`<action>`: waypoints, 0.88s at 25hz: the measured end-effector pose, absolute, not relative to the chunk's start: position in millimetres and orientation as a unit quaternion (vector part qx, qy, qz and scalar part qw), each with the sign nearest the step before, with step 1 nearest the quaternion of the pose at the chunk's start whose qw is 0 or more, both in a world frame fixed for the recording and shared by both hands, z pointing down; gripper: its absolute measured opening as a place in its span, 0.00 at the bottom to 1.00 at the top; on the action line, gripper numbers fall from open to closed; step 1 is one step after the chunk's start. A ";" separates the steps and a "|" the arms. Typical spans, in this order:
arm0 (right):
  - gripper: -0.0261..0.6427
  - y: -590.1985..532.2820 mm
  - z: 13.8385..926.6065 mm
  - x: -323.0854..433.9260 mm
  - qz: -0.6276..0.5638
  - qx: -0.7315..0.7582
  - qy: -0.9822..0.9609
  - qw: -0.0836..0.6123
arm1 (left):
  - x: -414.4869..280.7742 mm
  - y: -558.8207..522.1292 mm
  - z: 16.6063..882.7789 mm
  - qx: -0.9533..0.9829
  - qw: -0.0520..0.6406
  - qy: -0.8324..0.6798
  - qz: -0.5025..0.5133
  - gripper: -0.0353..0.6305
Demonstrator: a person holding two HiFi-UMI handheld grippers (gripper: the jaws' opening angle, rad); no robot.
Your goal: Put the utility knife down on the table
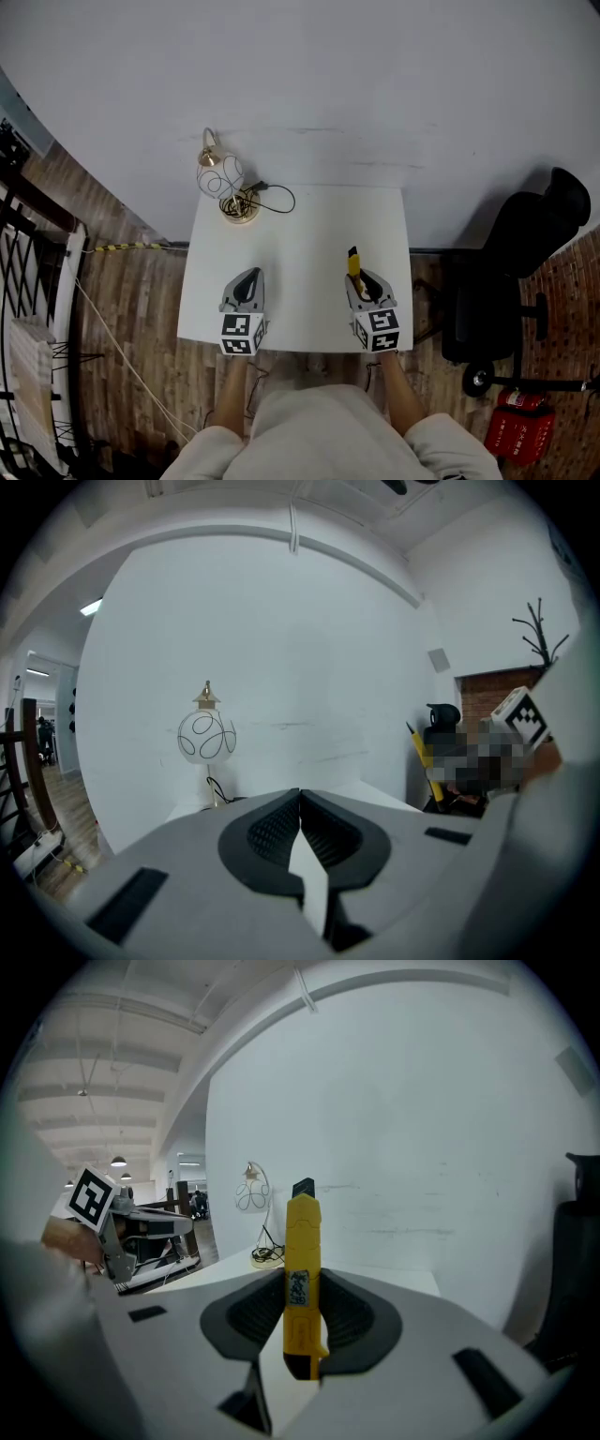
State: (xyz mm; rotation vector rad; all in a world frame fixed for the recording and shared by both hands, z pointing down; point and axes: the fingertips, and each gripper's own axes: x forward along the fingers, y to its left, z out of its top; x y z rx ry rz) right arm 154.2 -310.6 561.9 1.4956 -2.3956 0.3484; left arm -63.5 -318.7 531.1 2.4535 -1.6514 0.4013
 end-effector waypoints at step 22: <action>0.20 -342.1 624.3 105.8 0.165 0.508 -0.817 0.217 | -85.9 -371.5 586.2 0.837 0.133 -0.509 0.148 0.06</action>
